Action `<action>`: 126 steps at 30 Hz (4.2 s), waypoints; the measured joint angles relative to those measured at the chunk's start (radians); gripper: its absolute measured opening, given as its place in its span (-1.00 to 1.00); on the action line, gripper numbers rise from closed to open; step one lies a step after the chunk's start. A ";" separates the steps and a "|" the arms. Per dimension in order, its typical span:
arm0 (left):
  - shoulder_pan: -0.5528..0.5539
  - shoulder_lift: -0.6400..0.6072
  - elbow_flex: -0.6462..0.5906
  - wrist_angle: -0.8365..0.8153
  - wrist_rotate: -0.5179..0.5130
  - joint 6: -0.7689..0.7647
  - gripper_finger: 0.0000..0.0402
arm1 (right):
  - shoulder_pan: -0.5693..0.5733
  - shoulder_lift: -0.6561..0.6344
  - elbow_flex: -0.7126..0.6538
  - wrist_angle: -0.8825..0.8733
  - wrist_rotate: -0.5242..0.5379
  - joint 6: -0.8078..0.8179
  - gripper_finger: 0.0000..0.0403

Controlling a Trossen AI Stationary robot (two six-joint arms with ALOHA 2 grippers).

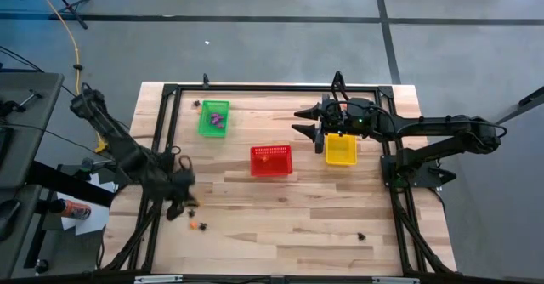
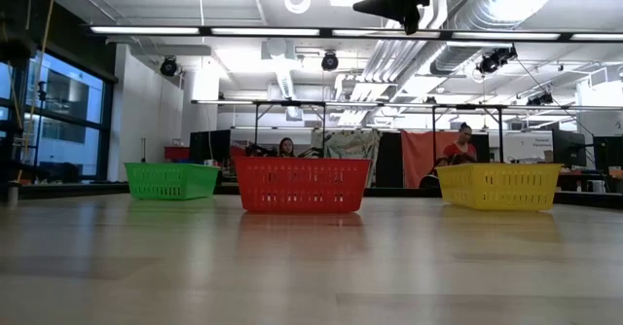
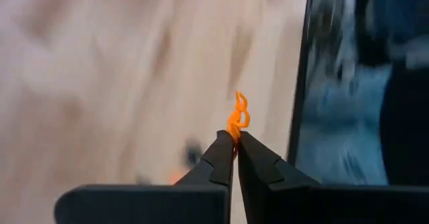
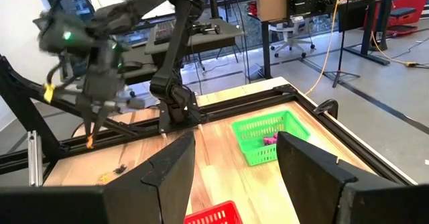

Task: Sort Halloween decoration
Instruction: Put the orange spider toy into the red bin

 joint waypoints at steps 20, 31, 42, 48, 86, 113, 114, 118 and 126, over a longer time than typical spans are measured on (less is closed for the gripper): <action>0.859 0.216 0.015 0.982 0.146 0.829 -1.00 | 0.003 0.000 0.000 0.141 -0.065 -0.048 0.01; 0.903 0.340 0.229 0.829 0.180 0.965 -1.00 | 0.003 0.000 0.000 0.196 -0.088 -0.053 0.01; 0.903 0.354 0.250 0.814 0.182 0.995 -1.00 | 0.003 0.000 0.000 0.195 -0.088 -0.053 0.01; 0.903 0.354 0.250 0.814 0.184 0.995 -1.00 | 0.003 0.000 0.000 0.195 -0.088 -0.053 0.01; 0.848 0.883 0.563 0.236 0.238 1.099 -1.00 | 0.002 0.000 0.000 0.195 -0.066 -0.053 0.01; 0.852 1.121 0.565 0.237 0.229 1.038 -0.92 | 0.002 0.000 0.000 0.168 -0.063 -0.052 0.01; 0.854 1.121 0.565 0.235 0.230 1.030 -0.88 | 0.002 0.000 0.000 0.168 -0.063 -0.052 0.01; 0.859 1.112 0.563 0.231 0.229 1.014 -0.68 | 0.002 0.000 0.000 0.168 -0.063 -0.052 0.01; 0.894 1.001 0.563 0.226 0.271 0.995 -0.27 | 0.002 0.000 0.000 0.168 -0.063 -0.052 0.01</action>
